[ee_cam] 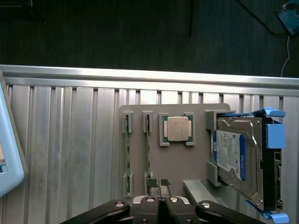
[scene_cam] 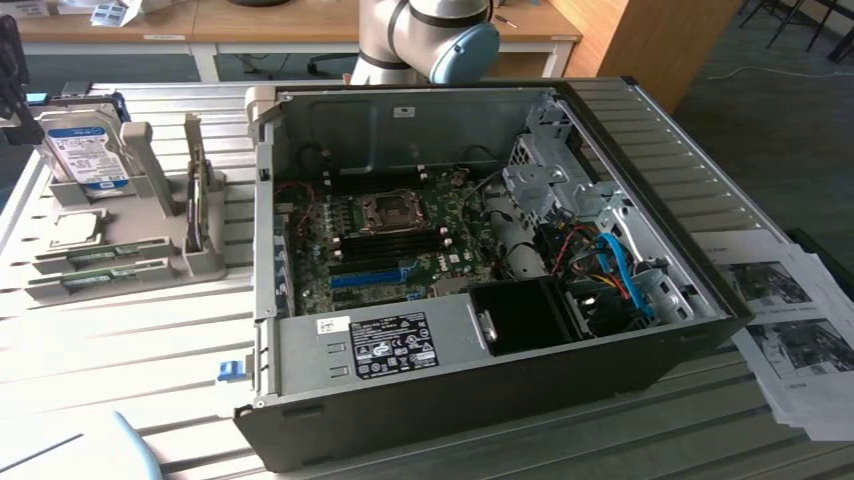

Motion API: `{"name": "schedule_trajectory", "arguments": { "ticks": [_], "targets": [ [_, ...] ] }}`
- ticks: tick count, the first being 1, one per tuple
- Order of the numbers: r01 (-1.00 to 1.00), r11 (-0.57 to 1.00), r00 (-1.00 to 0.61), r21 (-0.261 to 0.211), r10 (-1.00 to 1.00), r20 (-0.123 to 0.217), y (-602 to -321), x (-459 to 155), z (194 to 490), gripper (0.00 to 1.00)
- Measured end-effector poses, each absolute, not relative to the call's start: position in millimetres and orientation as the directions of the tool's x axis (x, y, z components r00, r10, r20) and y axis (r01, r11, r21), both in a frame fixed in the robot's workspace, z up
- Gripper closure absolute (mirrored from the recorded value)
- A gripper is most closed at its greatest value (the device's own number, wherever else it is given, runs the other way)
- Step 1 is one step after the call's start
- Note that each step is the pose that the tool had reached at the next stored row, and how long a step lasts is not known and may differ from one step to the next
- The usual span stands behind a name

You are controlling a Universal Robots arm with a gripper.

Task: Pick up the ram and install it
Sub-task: 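Pick up the ram and move it above insertion slot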

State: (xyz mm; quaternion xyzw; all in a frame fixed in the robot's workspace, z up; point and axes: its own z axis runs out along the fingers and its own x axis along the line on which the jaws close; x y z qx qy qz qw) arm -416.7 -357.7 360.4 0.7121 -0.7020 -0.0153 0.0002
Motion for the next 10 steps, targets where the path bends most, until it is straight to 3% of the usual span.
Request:
{"name": "schedule_trajectory", "arguments": {
  "ticks": [10],
  "targets": [
    [-1.000, -0.015, 0.014, 0.022, -1.000, -0.022, -358.6, -416.8, 360.2, 0.91]
  ]
}}
